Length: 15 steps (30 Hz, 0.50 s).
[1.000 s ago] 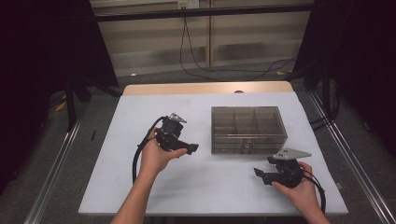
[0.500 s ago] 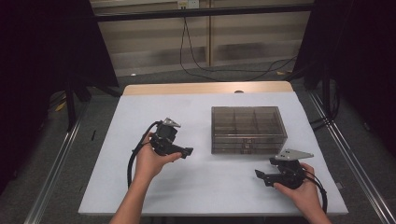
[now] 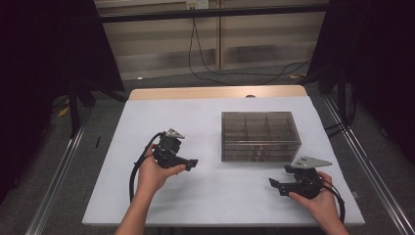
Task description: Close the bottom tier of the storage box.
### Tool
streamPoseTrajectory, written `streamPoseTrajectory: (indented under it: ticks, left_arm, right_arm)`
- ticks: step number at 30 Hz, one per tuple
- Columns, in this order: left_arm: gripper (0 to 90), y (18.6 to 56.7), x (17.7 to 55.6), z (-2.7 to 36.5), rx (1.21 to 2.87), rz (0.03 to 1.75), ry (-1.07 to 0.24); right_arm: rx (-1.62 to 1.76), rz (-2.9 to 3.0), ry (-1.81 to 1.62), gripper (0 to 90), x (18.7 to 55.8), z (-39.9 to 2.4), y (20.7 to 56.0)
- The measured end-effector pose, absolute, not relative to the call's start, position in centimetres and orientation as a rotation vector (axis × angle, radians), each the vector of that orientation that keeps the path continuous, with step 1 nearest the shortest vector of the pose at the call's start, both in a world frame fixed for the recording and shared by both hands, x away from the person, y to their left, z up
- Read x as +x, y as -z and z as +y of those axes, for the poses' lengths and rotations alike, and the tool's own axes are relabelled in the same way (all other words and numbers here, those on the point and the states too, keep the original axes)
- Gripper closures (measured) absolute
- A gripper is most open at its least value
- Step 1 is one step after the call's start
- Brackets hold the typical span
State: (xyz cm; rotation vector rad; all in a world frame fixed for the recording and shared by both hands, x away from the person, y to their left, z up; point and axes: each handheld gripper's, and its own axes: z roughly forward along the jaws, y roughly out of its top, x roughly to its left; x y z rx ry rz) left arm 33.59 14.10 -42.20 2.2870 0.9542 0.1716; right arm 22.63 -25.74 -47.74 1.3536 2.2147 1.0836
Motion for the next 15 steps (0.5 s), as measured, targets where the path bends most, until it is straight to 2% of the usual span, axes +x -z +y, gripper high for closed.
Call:
streamPoseTrajectory:
  ticks: [15]
  left_arm:
    - [13.5,43.5,32.9,15.8,2.288,0.989,-0.182]
  right_arm:
    - [1.36,2.212,-1.081,20.6,22.5,-26.2,47.8]
